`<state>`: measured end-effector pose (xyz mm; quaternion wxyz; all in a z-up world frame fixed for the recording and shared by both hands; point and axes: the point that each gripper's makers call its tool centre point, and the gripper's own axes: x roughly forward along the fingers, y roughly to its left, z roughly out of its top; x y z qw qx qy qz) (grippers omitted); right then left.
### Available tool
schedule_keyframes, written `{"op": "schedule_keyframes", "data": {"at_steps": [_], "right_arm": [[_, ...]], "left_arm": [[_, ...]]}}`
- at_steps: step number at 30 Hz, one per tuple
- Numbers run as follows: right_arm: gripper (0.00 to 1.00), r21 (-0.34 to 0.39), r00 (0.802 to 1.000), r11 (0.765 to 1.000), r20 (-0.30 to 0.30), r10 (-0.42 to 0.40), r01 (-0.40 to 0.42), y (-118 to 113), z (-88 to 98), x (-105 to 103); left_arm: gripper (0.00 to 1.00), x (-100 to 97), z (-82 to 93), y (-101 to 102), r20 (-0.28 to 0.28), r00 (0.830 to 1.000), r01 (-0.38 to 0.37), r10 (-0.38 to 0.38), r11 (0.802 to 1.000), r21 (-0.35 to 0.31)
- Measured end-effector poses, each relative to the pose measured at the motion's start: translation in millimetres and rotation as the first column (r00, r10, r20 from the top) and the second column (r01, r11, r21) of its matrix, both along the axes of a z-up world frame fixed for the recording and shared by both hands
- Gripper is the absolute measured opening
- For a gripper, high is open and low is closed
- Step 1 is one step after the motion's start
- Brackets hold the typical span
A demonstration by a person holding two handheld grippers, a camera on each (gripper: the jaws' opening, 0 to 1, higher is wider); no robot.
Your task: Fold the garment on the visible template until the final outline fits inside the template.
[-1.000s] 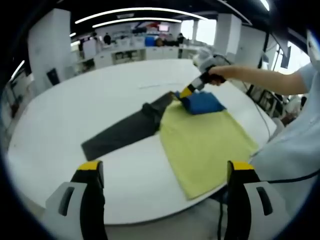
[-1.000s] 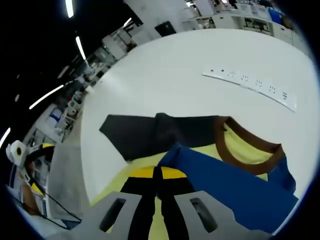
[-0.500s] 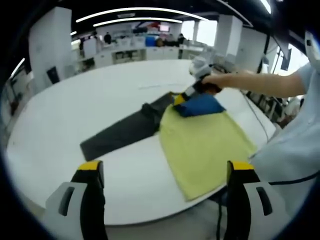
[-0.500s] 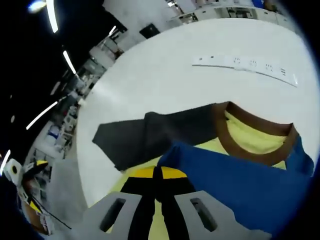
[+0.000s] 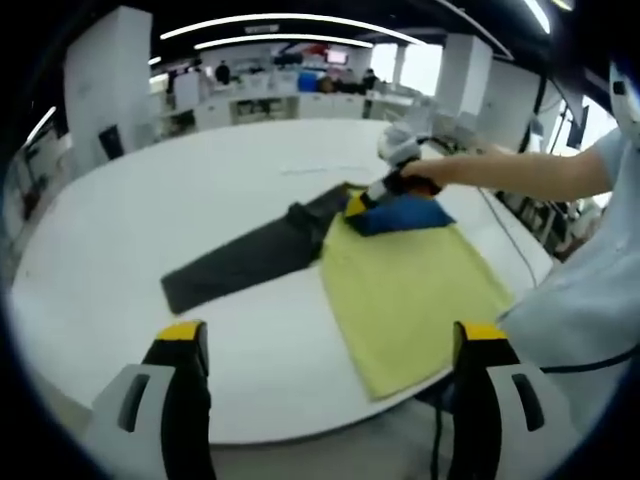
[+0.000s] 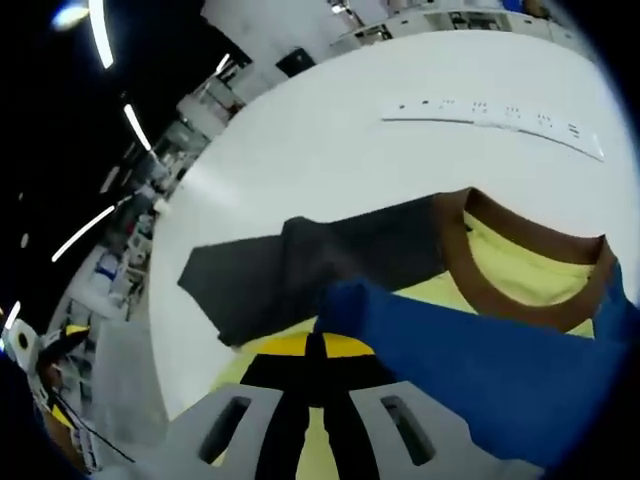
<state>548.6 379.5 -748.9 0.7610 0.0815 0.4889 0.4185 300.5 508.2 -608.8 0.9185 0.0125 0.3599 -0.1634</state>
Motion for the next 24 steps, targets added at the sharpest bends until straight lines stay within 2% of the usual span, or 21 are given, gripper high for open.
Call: {"op": "schedule_keyframes", "data": {"at_steps": [4, 8, 15, 19, 22, 24], "right_arm": [[0.02, 0.002, 1.000, 1.000, 0.008, 0.017, -0.017, 4.0, -2.0, -2.7], [0.02, 0.035, 0.999, 0.998, 0.017, 0.047, -0.047, 14.1, 3.4, -8.9], [0.12, 0.026, 0.996, 0.997, 0.059, 0.070, -0.071, 12.7, 6.8, -11.7], [0.16, 0.040, 0.997, 0.998, 0.057, 0.052, -0.054, 7.0, 9.6, -9.7], [0.23, 0.033, 0.998, 0.998, 0.054, 0.044, -0.046, 2.9, 11.6, -10.6], [0.23, 0.033, 0.997, 0.999, 0.060, 0.040, -0.042, 0.7, 13.7, -10.2]], "left_arm": [[0.98, -2.9, -0.8, 1.7, -0.003, 1.000, -0.013, 0.013, 1.000, -0.001], [0.98, -4.3, -1.2, 2.4, -0.006, 1.000, -0.020, 0.020, 1.000, -0.001], [0.98, -3.0, 0.6, 1.6, 0.002, 1.000, -0.016, 0.016, 1.000, -0.002], [0.98, -2.4, 1.3, 0.3, 0.007, 1.000, -0.009, 0.009, 1.000, -0.002], [0.97, -2.1, 1.3, -0.9, 0.008, 1.000, -0.001, 0.001, 1.000, 0.000], [0.97, -1.8, 2.1, -2.1, 0.013, 1.000, 0.003, -0.003, 1.000, 0.000]]}}
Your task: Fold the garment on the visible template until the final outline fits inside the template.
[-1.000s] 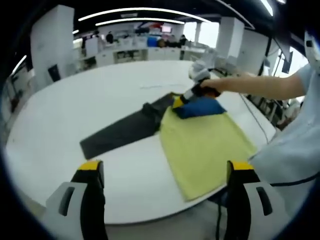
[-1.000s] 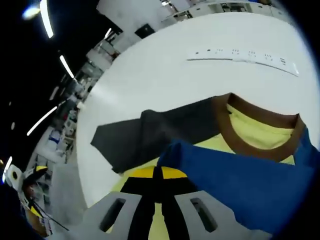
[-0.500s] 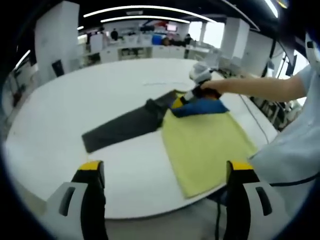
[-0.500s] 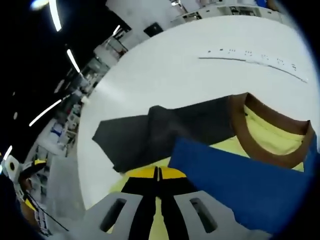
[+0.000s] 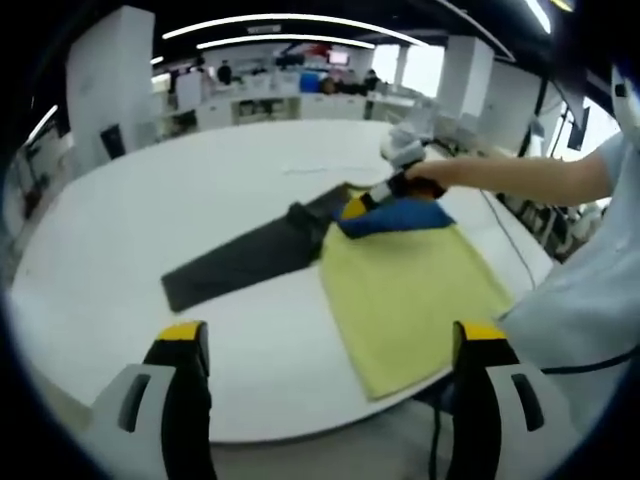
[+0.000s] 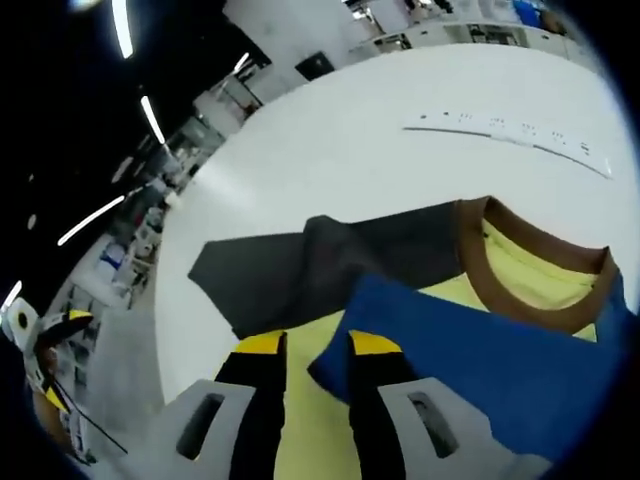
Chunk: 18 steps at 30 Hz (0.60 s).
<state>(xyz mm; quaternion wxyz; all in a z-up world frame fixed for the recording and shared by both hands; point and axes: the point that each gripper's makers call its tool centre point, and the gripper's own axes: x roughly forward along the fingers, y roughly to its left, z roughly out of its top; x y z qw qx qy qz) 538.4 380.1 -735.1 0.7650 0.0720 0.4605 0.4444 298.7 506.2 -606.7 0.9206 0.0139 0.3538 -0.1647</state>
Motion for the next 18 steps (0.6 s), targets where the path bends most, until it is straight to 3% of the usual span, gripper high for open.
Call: {"op": "schedule_keyframes", "data": {"at_steps": [8, 11, 18], "right_arm": [[0.34, 0.013, 1.000, 1.000, 0.005, -0.008, 0.007, -3.8, 8.4, -4.3], [0.45, 0.007, 1.000, 1.000, 0.009, -0.008, 0.008, -5.2, 10.0, -6.4], [0.59, 0.007, 0.998, 0.999, 0.046, -0.036, 0.036, -10.6, 18.1, -5.6]], "left_arm": [[0.97, -2.8, 3.0, -3.3, 0.014, 1.000, 0.010, -0.010, 1.000, 0.001], [0.97, -4.4, 3.7, -4.1, 0.018, 1.000, 0.008, -0.008, 1.000, 0.000], [0.97, -9.4, 5.2, -6.2, 0.026, 1.000, 0.010, -0.010, 1.000, 0.001]]}}
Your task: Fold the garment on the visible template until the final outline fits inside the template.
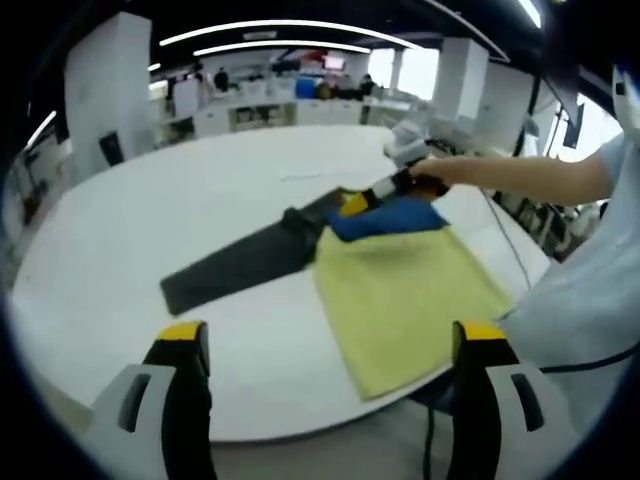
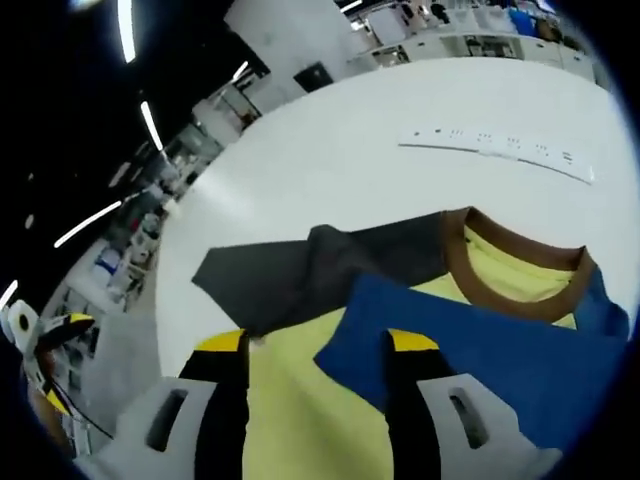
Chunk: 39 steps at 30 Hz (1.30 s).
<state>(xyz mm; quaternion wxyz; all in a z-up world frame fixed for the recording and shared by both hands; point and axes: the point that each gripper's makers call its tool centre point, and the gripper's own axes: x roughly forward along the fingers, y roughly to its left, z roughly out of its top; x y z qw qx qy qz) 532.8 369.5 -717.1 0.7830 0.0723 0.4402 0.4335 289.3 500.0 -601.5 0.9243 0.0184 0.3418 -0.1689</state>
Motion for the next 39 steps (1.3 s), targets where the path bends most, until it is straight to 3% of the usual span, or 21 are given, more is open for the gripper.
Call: {"op": "schedule_keyframes", "data": {"at_steps": [5, 19, 23, 33, 39], "right_arm": [[0.73, -0.001, 1.000, 1.000, 0.005, -0.022, 0.022, -3.5, 1.8, -1.2], [0.88, -0.006, 0.997, 0.999, 0.059, -0.040, 0.040, -23.0, 11.0, -11.1], [0.99, 0.010, 0.995, 0.998, 0.077, -0.068, 0.067, -29.3, 16.3, -12.0], [1.00, 0.005, 0.991, 0.998, 0.119, -0.069, 0.069, -45.7, 28.0, -28.0], [1.00, -0.023, 0.981, 0.996, 0.179, -0.080, 0.085, -60.7, 34.8, -30.5]], "left_arm": [[0.97, -4.3, 1.9, -3.7, 0.006, 1.000, 0.004, -0.004, 1.000, 0.004], [0.97, -16.5, 2.7, -11.9, 0.016, 1.000, 0.006, -0.006, 1.000, 0.003], [0.97, -20.0, 1.2, -16.2, 0.011, 1.000, 0.025, -0.025, 1.000, 0.010], [0.97, -25.3, 1.5, -26.9, 0.014, 0.998, 0.055, -0.055, 0.998, 0.012], [0.97, -25.7, 1.7, -32.4, 0.017, 0.998, 0.065, -0.066, 0.998, 0.011]]}}
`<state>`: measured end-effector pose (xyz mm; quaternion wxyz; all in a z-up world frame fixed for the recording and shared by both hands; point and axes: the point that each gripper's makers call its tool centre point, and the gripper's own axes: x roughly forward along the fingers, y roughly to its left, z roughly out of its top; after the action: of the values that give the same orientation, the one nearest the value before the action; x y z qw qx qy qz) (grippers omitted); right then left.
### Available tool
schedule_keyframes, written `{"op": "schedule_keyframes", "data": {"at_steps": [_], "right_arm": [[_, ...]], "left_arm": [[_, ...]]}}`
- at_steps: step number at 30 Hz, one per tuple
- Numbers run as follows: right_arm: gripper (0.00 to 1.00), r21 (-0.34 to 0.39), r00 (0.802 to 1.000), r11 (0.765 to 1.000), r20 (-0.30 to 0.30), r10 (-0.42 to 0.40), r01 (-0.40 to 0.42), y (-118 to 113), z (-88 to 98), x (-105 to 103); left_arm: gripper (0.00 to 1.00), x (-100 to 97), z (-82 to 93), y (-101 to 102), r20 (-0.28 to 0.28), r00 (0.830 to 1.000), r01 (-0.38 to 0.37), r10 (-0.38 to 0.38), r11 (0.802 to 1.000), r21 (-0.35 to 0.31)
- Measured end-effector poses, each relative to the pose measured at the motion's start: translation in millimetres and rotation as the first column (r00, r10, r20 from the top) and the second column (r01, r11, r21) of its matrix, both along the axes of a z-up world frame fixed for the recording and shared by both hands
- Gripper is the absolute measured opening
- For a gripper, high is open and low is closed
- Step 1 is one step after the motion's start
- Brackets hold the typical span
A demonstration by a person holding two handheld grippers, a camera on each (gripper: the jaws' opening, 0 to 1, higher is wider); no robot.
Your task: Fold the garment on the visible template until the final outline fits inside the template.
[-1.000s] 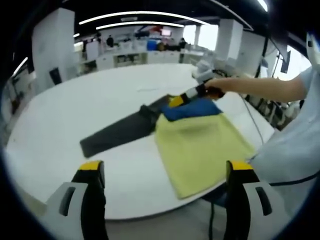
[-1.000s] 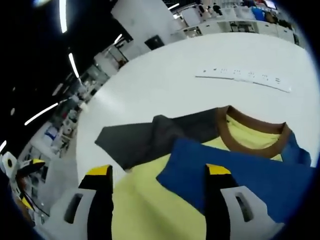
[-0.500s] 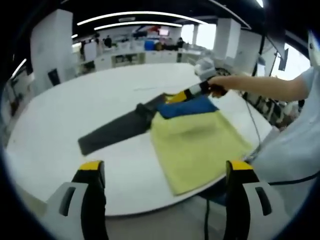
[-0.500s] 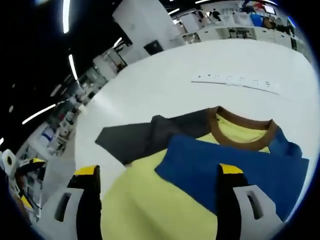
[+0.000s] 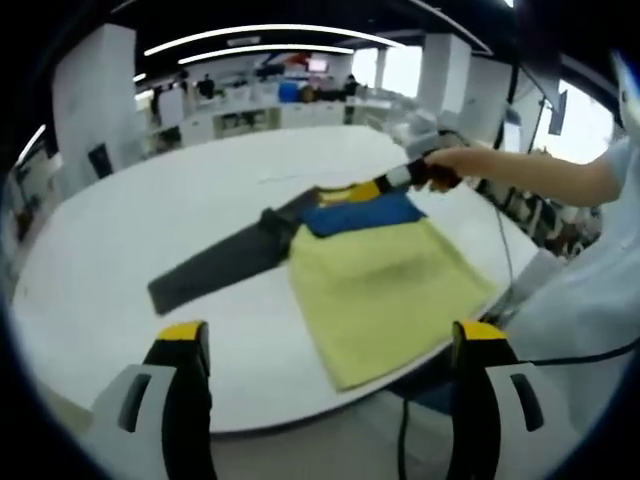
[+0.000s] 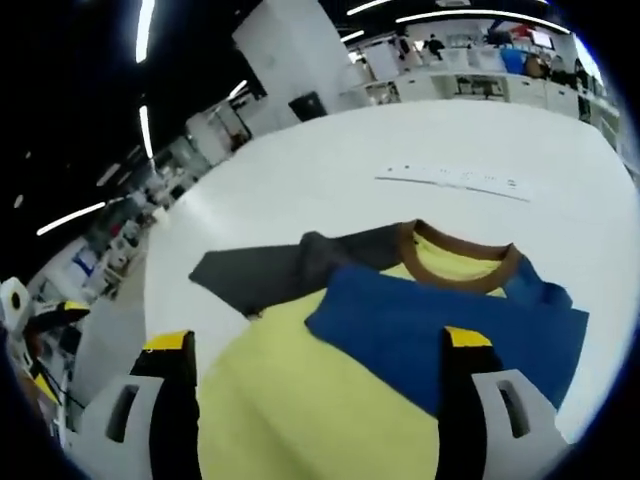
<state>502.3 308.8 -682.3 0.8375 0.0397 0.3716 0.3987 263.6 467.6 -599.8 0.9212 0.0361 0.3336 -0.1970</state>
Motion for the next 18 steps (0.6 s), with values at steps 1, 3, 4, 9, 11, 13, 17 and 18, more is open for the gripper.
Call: {"op": "schedule_keyframes", "data": {"at_steps": [1, 3, 4, 9, 11, 13, 17, 18], "right_arm": [[1.00, 0.002, 1.000, 1.000, 0.002, 0.000, 0.000, -2.2, 2.3, -1.8], [1.00, 0.004, 1.000, 1.000, 0.007, 0.004, -0.004, -4.8, 4.3, -4.2], [1.00, -0.001, 1.000, 1.000, 0.012, 0.006, -0.006, -7.7, 5.1, -6.1], [1.00, -0.010, 0.999, 1.000, 0.030, 0.019, -0.018, -20.2, 7.0, -15.1], [1.00, -0.003, 0.999, 1.000, 0.022, 0.024, -0.024, -23.7, 6.4, -20.2], [1.00, 0.004, 1.000, 1.000, 0.019, 0.020, -0.020, -30.0, 7.2, -25.9], [1.00, 0.002, 0.999, 1.000, 0.053, -0.002, 0.002, -41.9, 12.9, -27.4], [1.00, -0.006, 0.998, 1.000, 0.060, -0.001, 0.002, -44.1, 13.6, -27.7]], "left_arm": [[0.97, -0.3, 0.0, -1.3, 0.000, 1.000, 0.001, -0.001, 1.000, 0.000], [0.97, -0.8, 0.2, -3.0, 0.001, 1.000, 0.004, -0.004, 1.000, 0.000], [0.97, -1.2, 0.3, -4.5, 0.000, 1.000, 0.007, -0.007, 1.000, 0.000], [0.97, -0.9, -0.4, -8.6, -0.005, 1.000, 0.020, -0.020, 1.000, 0.007], [0.97, 0.3, -0.3, -10.3, -0.005, 1.000, 0.027, -0.027, 1.000, 0.010], [0.97, 2.5, 0.4, -13.0, -0.005, 0.999, 0.039, -0.039, 0.999, 0.014], [0.98, 6.7, 2.0, -16.6, -0.001, 0.999, 0.050, -0.050, 0.999, 0.020], [0.98, 7.3, 1.9, -17.4, -0.003, 0.999, 0.054, -0.054, 0.998, 0.021]]}}
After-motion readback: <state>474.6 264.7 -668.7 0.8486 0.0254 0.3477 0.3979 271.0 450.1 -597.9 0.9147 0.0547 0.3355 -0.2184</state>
